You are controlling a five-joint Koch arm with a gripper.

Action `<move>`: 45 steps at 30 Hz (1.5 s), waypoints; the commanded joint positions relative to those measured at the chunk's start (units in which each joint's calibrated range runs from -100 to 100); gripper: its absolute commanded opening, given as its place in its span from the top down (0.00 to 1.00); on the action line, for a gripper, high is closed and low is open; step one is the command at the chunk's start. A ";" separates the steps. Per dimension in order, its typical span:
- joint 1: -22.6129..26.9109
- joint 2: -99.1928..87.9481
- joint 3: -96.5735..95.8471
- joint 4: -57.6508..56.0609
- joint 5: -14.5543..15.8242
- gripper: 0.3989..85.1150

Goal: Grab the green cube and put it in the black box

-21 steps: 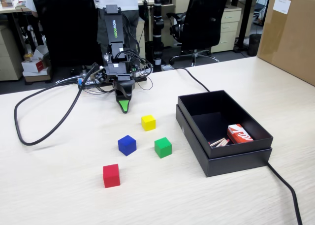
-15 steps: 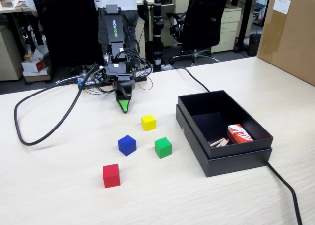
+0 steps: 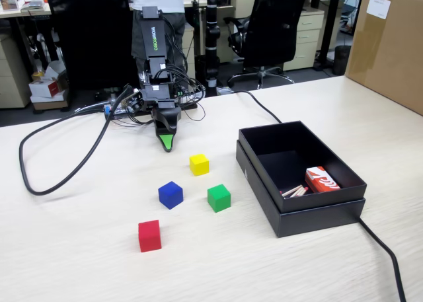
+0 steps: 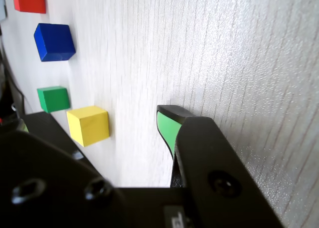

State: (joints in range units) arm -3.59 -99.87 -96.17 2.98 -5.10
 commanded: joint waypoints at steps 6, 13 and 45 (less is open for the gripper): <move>0.00 -0.01 -0.75 -2.59 -0.05 0.41; 0.00 -0.01 -0.75 -2.68 0.00 0.41; 0.00 0.21 -0.21 -2.59 0.54 0.43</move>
State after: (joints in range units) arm -3.64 -99.87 -96.17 2.98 -5.05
